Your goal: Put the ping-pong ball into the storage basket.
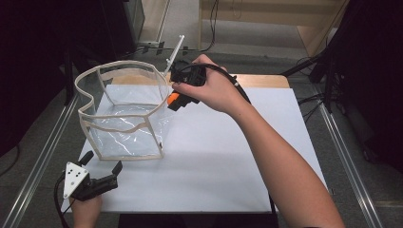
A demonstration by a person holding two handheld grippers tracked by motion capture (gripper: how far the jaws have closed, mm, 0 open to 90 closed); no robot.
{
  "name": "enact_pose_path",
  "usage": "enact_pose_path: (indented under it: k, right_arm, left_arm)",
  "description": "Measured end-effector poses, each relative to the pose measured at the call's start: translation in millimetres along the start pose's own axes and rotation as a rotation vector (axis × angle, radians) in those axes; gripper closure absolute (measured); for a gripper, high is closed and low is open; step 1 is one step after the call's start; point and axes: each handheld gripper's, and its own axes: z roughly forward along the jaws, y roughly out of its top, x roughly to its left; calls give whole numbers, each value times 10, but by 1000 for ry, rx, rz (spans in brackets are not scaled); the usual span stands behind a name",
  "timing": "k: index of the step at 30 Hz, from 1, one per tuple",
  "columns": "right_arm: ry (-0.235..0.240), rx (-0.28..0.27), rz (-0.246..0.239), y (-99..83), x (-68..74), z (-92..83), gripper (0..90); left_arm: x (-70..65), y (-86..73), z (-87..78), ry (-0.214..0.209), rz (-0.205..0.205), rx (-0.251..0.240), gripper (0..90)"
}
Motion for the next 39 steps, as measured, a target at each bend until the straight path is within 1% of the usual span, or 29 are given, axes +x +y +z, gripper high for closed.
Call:
enact_pose_path:
  k: [8, 13, 19, 29, 35, 39]
  right_arm:
    - [-7, -3, -1, 46, -3, -30, 479]
    - [-9, -2, -11, 92, -7, -43, 479]
    - [-9, 1, -12, 144, -18, -29, 479]
    - [-4, -15, -21, 238, -24, -24, 479]
    - [-4, -11, -31, 295, -23, -25, 479]
    - [0, -11, -29, 323, -23, -11, 479]
  left_arm:
    - [1, -1, 1, 0, 0, -2, 0]
    - [3, -1, -1, 0, 3, 0, 0]
    - [4, -1, -1, -1, 1, -1, 0]
    - [3, -1, -1, -1, 2, -2, 0]
    - [4, -1, -2, -2, 3, -1, 0]
    - [4, -1, -2, -2, 3, -1, 0]
